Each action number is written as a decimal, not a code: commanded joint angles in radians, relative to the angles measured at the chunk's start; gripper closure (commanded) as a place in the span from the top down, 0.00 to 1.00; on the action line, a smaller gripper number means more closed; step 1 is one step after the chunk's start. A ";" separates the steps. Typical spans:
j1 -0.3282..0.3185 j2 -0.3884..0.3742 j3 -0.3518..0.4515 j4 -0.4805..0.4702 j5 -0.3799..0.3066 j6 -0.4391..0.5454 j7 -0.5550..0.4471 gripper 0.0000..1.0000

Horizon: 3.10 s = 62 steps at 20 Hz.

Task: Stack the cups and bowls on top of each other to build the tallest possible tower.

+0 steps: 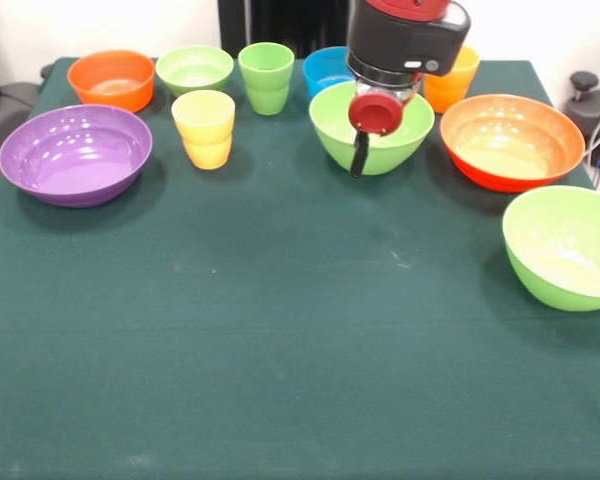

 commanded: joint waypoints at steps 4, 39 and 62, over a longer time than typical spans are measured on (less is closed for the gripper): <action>0.007 0.047 0.088 -0.037 -0.056 0.077 0.069 1.00; 0.055 0.041 0.085 0.018 -0.042 0.041 0.085 1.00; 0.035 -0.012 0.138 0.122 -0.052 -0.044 0.046 1.00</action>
